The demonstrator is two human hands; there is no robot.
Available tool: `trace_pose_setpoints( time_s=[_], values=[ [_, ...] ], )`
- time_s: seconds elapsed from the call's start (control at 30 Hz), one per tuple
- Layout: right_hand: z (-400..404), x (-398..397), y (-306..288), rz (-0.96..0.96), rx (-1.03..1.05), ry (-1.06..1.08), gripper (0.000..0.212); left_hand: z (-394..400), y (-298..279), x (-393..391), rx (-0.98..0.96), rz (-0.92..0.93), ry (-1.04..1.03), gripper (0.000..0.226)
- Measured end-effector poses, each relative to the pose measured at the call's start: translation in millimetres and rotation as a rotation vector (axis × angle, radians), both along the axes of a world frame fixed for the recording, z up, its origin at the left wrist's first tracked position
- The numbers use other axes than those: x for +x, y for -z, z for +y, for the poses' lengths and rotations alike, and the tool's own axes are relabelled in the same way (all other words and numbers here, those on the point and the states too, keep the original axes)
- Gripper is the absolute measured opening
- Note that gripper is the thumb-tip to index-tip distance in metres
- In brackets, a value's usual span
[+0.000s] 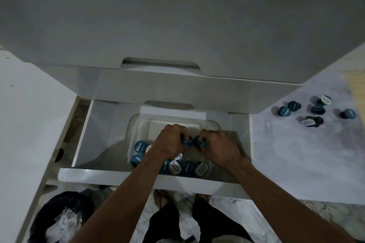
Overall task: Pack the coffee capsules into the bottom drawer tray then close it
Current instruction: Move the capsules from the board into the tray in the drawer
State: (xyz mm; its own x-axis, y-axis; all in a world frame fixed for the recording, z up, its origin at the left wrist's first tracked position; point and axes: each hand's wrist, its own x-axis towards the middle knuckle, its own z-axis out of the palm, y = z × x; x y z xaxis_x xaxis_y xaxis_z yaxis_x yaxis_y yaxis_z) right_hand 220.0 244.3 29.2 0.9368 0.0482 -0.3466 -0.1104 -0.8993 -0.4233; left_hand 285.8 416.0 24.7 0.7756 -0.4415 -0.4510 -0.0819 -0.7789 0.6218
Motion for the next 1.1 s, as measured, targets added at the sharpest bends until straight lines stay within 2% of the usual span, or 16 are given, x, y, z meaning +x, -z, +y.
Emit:
trace_pose_setpoints(
  time_s=[0.13, 0.23, 0.33, 0.47, 0.73, 0.97, 1.1],
  values=[
    [-4, 1, -1, 0.044, 0.007, -0.007, 0.024, 1, -1, -2, -0.008, 0.019, 0.063, 0.025],
    [-5, 1, -2, 0.027, 0.054, -0.001, 0.025, 3, -3, -4, -0.040, 0.035, 0.048, 0.021],
    [-5, 1, -3, 0.025, 0.073, -0.005, 0.035, 3, -4, -5, -0.069, 0.008, 0.052, 0.019],
    [-7, 0, -4, 0.096, 0.053, -0.045, 0.018, 1, -4, -5, -0.028, 0.014, 0.115, 0.025],
    [-8, -6, -5, 0.116, 0.023, -0.099, 0.015, 1, -7, -8, 0.066, 0.006, 0.210, 0.023],
    [-10, -9, -5, 0.108, 0.041, -0.115, 0.018, -1, -12, -13, 0.087, -0.003, 0.154, 0.031],
    [-11, -9, -7, 0.093, 0.067, -0.106, 0.029, 1, -15, -17, 0.075, -0.012, 0.088, 0.032]
  ],
)
